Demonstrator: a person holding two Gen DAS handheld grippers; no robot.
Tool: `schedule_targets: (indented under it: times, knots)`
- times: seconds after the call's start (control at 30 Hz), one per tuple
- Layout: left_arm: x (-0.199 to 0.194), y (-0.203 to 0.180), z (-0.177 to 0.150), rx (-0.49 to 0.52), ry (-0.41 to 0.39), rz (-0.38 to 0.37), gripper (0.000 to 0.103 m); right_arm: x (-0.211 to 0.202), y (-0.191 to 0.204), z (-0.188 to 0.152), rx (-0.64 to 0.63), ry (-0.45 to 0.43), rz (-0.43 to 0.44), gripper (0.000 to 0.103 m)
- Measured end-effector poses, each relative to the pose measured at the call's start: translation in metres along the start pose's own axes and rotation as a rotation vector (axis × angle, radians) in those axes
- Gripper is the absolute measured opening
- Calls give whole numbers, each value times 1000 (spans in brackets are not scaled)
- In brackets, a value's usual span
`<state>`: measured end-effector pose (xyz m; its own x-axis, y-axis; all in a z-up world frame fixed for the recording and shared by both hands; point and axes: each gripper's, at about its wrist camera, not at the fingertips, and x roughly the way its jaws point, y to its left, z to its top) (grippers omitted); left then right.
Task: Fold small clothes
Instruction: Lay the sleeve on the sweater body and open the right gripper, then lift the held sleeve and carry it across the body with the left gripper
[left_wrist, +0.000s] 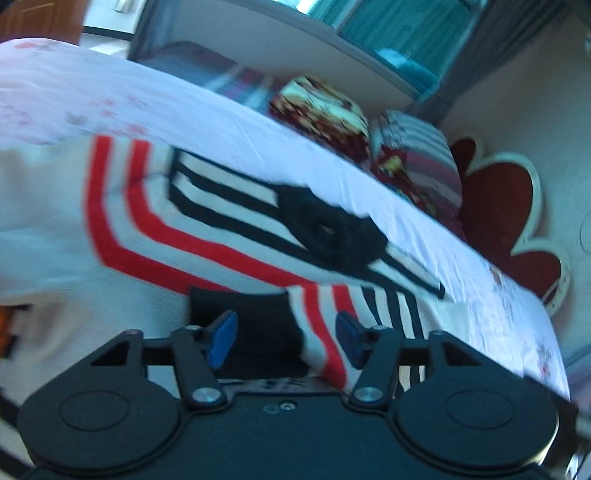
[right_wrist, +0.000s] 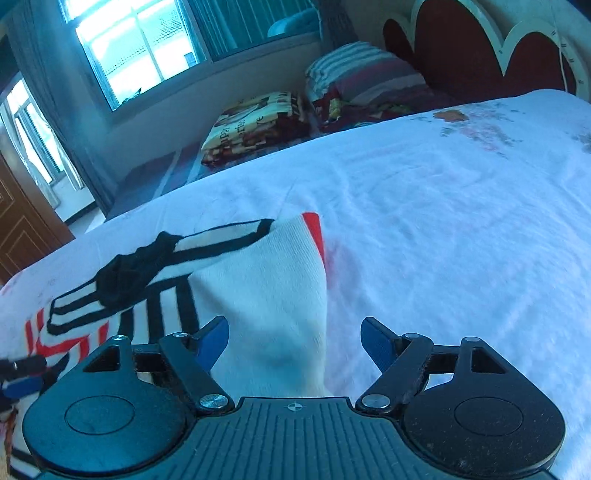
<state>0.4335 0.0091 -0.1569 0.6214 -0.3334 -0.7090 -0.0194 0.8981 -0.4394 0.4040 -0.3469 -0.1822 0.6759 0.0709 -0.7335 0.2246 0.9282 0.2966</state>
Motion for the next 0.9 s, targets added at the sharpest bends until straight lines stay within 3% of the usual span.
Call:
schedule_targets:
  times: [0.03,0.07,0.23,0.33,0.47,0.6,0.77,0.83,0.9]
  knots:
    - [8,-3,-2,17,10,5,54,10,0,5,0,0,-2,75]
    - [14,-4,-3,34,15,19,54,19,-1,9,1,1,-10,65]
    - [21,3,-11,69,19,52,43,62,-17,31,70,35,-14,50]
    - [21,5,-12,72,16,51,41,75,-18,39,68,39,1,29]
    - [18,10,-11,57,16,41,36,76,-16,41,47,29,-16,15]
    - [18,14,-10,41,17,36,33,79,-12,36,-56,-5,-126,11]
    - [13,8,-8,43,13,53,33,63,-7,41,-72,-34,-113,11]
    - [7,6,-8,38,1,52,41,49,-1,42,-60,-43,-50,13]
    - [2,0,-8,53,-18,64,60,38,13,37,-94,-47,-26,20]
